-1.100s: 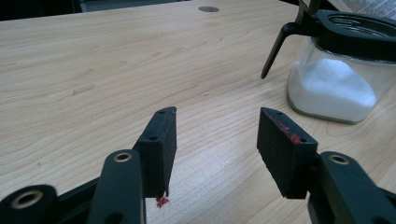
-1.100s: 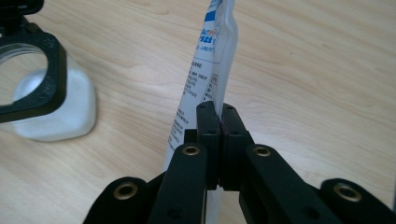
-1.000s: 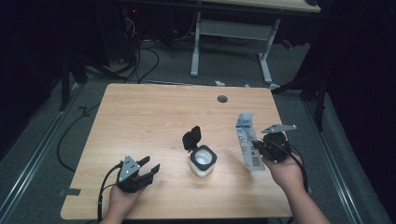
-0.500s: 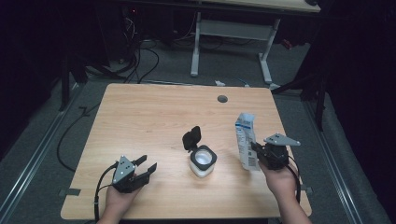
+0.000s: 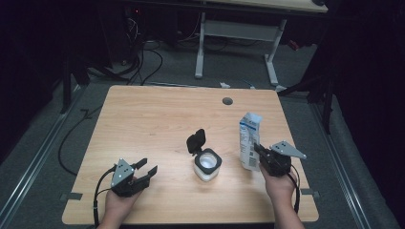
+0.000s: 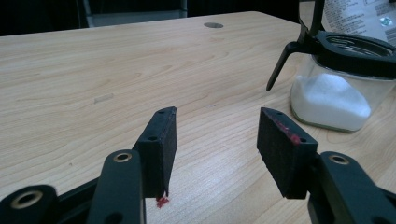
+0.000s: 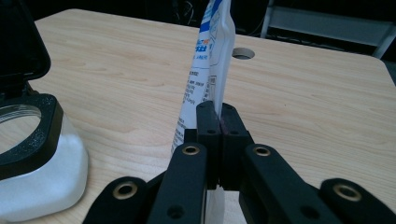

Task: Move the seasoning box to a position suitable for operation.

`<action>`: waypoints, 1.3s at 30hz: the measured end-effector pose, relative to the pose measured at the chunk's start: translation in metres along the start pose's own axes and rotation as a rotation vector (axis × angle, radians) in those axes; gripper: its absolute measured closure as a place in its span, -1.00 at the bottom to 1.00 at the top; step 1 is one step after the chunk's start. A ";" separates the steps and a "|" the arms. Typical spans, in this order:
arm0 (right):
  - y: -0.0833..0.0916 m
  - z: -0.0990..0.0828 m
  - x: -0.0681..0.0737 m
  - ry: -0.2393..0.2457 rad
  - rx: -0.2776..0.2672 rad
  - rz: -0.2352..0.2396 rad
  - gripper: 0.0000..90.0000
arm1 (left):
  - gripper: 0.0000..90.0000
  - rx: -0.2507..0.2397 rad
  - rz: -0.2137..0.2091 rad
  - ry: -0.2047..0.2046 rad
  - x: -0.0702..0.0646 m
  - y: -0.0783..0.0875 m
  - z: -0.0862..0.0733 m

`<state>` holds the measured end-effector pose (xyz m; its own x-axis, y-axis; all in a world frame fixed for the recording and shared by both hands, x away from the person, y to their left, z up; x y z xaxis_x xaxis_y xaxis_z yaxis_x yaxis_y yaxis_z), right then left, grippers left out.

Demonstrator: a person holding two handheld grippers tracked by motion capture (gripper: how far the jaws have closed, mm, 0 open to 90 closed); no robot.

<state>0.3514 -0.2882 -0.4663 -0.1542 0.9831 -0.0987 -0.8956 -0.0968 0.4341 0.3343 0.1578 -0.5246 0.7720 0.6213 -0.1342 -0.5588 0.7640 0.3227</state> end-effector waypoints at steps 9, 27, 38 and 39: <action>-0.011 -0.002 -0.001 -0.026 -0.048 0.013 0.99 | 0.09 0.030 0.014 -0.008 0.002 0.000 -0.001; -0.030 -0.007 -0.014 -0.075 -0.125 -0.024 0.99 | 0.09 0.033 0.000 -0.020 -0.001 -0.001 -0.001; -0.032 -0.001 -0.021 -0.064 -0.161 -0.049 0.98 | 0.09 0.029 0.005 -0.022 -0.002 -0.003 -0.001; -0.032 -0.001 -0.022 -0.064 -0.164 -0.052 0.99 | 0.09 0.030 0.005 -0.022 -0.002 -0.003 -0.001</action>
Point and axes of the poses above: each handheld gripper's, and its own axes: y roughly backward along the jaws, z roughly out of its top, x roughly to its left, the point moved 2 cm from there along -y, roughly forward along the jaws, and after that the axes turned 12 degrees about -z, right-handed, at the moved point
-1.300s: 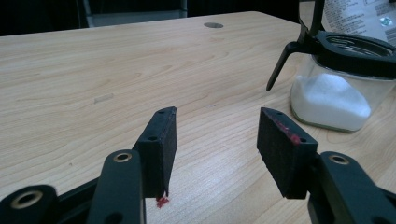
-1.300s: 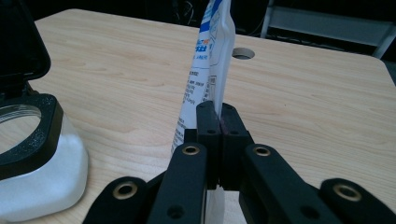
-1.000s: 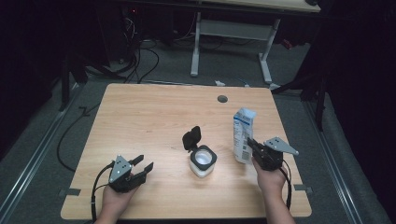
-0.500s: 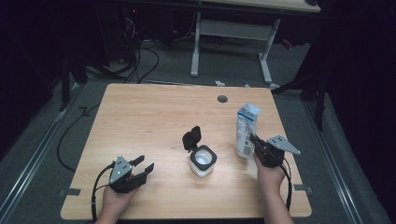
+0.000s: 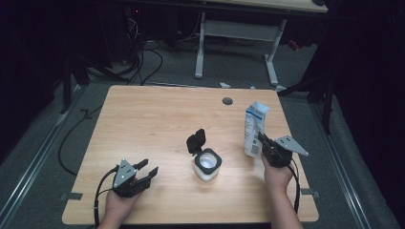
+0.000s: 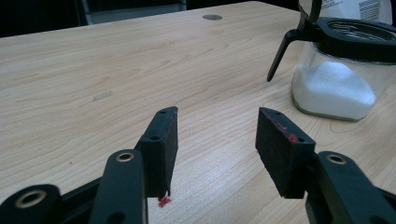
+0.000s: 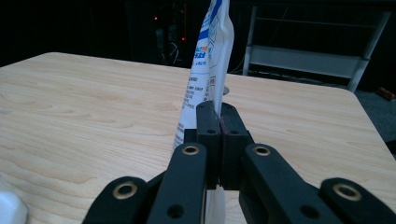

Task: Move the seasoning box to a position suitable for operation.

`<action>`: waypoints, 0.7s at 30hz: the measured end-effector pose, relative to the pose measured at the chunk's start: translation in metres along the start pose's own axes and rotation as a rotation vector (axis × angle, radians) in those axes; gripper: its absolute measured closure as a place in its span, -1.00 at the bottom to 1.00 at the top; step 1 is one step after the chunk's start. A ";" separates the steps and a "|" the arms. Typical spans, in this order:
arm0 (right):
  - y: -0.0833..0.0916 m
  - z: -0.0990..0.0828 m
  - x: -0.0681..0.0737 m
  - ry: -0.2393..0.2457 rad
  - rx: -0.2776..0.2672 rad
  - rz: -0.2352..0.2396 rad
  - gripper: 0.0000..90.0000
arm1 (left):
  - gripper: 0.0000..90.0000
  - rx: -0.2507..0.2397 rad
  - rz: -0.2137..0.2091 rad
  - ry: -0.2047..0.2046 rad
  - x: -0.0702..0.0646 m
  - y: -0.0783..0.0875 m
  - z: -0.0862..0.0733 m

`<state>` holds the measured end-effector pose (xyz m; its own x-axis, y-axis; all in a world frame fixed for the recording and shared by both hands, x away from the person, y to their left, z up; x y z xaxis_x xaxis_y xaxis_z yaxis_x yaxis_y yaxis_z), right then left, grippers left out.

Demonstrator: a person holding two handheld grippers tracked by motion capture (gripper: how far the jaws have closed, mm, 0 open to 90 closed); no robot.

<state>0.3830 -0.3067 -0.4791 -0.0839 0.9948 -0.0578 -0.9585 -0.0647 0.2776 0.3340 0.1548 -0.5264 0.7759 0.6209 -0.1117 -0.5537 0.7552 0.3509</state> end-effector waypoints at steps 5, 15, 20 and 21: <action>0.001 -0.008 0.003 0.033 0.007 0.003 0.98 | 0.09 0.004 0.001 -0.003 0.000 0.001 0.000; 0.022 -0.028 -0.004 0.033 0.026 0.024 0.97 | 0.09 0.002 0.003 0.001 0.000 0.000 0.000; 0.026 -0.032 0.001 0.049 0.029 0.035 0.93 | 0.09 0.008 0.001 -0.001 0.000 0.000 0.000; 0.027 -0.033 0.002 0.049 0.028 0.036 0.91 | 0.09 0.011 0.001 0.000 0.000 0.000 0.000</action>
Point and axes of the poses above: each handheld gripper's, and its own axes: y roughly backward along the jaws, z roughly out of its top, x roughly to its left, the point moved 2 cm from there along -y, roughly forward along the jaws, and after that the axes turned 12 degrees about -z, right-handed, at the moved point
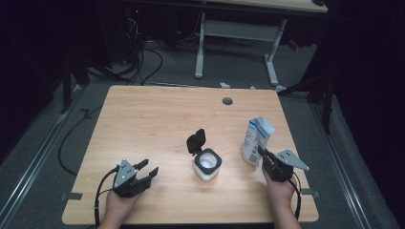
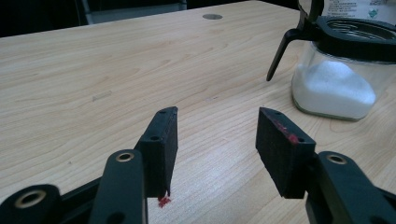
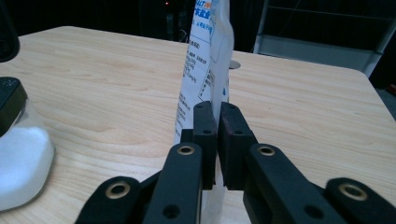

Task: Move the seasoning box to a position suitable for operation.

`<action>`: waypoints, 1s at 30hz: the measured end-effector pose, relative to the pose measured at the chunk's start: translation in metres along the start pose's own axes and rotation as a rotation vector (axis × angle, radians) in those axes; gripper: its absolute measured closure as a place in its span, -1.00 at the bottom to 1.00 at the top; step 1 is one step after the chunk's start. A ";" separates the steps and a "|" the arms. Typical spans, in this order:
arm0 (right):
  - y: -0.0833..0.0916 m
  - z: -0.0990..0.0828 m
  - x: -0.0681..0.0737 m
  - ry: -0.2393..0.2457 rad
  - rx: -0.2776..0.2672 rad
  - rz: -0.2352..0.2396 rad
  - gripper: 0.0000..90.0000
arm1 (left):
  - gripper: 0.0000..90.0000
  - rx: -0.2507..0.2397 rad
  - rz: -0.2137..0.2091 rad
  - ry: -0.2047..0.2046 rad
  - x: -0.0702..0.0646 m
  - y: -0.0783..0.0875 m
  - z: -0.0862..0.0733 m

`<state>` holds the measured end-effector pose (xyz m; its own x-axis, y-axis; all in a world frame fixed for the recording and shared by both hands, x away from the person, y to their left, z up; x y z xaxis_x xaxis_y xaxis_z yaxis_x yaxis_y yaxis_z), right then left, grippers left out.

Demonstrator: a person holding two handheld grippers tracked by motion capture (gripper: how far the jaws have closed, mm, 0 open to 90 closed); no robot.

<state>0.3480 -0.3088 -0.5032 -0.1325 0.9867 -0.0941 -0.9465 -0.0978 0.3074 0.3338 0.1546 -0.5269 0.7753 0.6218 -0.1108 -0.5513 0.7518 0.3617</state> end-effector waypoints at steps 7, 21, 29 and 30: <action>-0.001 -0.001 0.000 -0.031 0.021 0.004 0.75 | 0.09 0.003 0.000 0.000 0.000 -0.001 -0.001; -0.004 -0.001 -0.002 -0.057 0.051 -0.007 0.39 | 0.09 0.009 0.000 0.006 0.001 -0.001 -0.001; -0.007 -0.003 -0.002 -0.066 0.070 -0.013 0.07 | 0.09 0.012 -0.003 0.005 0.000 -0.002 -0.002; -0.007 -0.003 -0.003 -0.068 0.069 -0.016 0.03 | 0.09 0.013 -0.005 0.005 0.000 -0.002 -0.002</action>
Point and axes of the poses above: each handheld gripper's, and its own axes: y roughly backward along the jaws, z roughly out of its top, x roughly to its left, the point moved 2 cm from there along -y, roughly forward along the jaws, and after that the axes turned 12 degrees about -z, right-handed, at the moved point
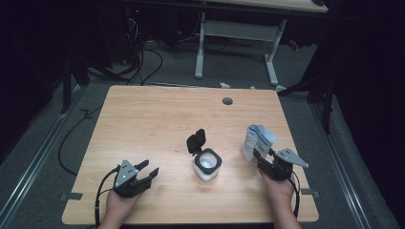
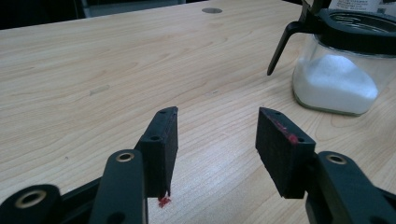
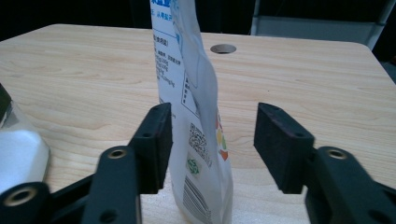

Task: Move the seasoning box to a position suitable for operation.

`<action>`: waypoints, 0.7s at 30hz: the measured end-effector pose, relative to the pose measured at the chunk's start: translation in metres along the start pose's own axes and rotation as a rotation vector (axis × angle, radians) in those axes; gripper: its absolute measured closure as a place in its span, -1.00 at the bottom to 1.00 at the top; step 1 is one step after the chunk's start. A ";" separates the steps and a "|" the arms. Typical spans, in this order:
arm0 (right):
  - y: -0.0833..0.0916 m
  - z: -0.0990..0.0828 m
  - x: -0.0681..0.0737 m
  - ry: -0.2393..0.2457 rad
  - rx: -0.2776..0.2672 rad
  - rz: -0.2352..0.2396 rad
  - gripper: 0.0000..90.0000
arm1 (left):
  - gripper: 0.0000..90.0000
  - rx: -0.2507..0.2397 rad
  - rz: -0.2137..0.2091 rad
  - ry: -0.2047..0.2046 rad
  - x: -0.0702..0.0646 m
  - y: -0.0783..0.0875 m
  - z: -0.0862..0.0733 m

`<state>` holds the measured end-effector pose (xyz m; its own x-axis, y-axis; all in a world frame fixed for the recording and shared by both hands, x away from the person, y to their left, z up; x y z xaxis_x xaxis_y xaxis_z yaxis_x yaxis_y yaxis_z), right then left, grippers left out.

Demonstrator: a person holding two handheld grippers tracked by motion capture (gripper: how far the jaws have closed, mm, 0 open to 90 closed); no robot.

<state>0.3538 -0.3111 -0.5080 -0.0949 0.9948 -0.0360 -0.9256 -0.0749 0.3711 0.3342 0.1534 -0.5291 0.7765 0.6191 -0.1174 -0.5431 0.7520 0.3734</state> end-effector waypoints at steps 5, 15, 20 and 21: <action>0.000 -0.002 -0.001 0.007 -0.002 -0.013 -0.08 | 0.09 0.005 -0.001 -0.001 0.000 -0.001 0.000; 0.004 -0.006 -0.003 0.018 0.011 -0.023 -0.10 | 0.10 0.016 -0.005 0.010 -0.001 -0.001 0.000; 0.014 -0.010 -0.003 0.020 0.008 -0.025 -0.09 | 0.11 0.021 -0.011 0.011 -0.002 -0.002 0.000; 0.017 -0.011 -0.003 0.024 0.007 -0.025 -0.09 | 0.11 0.022 -0.013 0.011 -0.003 -0.002 0.000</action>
<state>0.3347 -0.3163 -0.5117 -0.0807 0.9945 -0.0672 -0.9250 -0.0496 0.3768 0.3334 0.1501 -0.5297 0.7797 0.6119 -0.1326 -0.5259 0.7549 0.3919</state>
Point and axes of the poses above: each handheld gripper's, and its own axes: y roughly backward along the jaws, z roughly out of its top, x roughly to its left, the point moved 2 cm from there along -y, roughly forward along the jaws, and after that the axes turned 12 degrees about -z, right-handed, at the moved point
